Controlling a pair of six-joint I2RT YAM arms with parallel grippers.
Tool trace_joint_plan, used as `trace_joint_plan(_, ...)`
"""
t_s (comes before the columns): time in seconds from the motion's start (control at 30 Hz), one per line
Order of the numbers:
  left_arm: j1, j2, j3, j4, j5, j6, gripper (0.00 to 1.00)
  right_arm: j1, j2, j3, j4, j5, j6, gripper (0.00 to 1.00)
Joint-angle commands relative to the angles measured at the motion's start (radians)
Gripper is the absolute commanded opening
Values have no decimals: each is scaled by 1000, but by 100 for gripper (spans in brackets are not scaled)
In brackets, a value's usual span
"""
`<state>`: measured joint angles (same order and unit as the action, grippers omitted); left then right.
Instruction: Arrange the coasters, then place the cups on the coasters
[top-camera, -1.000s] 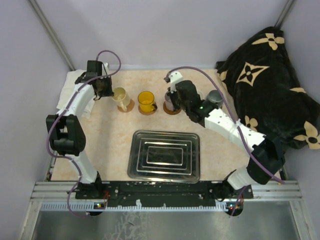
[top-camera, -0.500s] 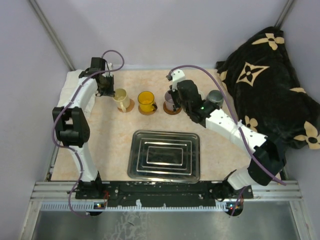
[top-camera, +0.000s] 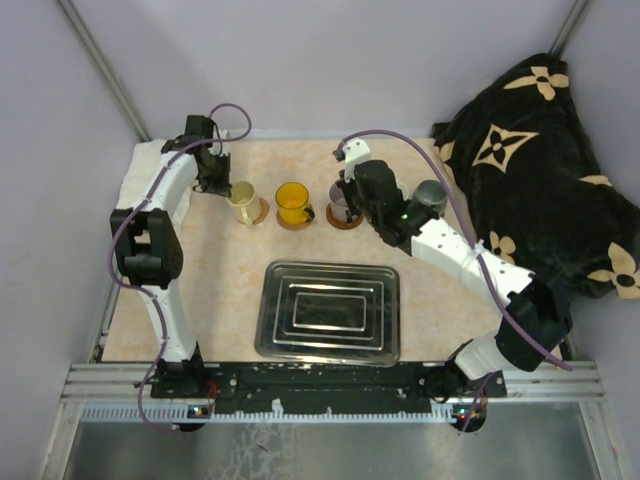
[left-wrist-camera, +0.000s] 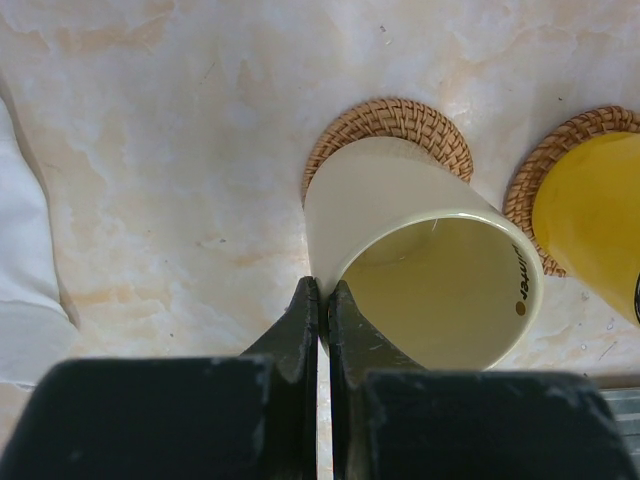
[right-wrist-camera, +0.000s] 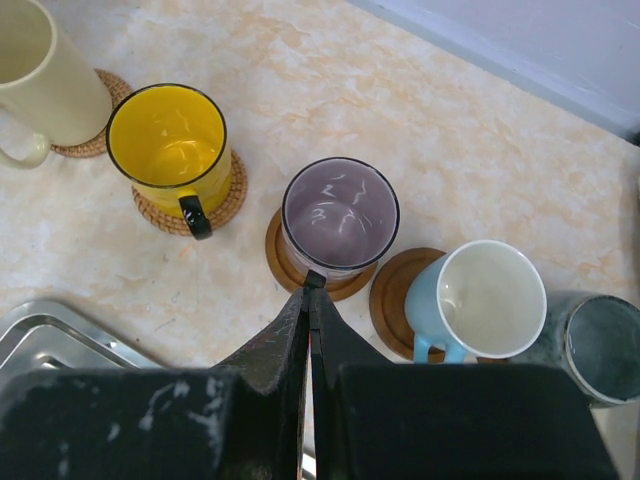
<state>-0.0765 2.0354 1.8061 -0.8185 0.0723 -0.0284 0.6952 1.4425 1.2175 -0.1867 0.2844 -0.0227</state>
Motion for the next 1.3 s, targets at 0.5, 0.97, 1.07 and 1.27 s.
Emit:
trace_joint_plan(0.5, -8, 20, 53, 36, 46, -2, 0, -10, 26, 32, 55, -32, 26, 2)
trace_joint_plan(0.97, -11, 43, 37, 36, 33, -7, 5, -10, 54, 53, 47, -48, 21, 2)
trace_joint_plan(1.07, -11, 49, 45, 57, 54, -13, 17, -10, 57, 58, 47, -48, 19, 3)
trace_joint_plan(1.27, -11, 46, 53, 64, 50, -18, 40, -10, 62, 58, 47, -54, 19, 3)
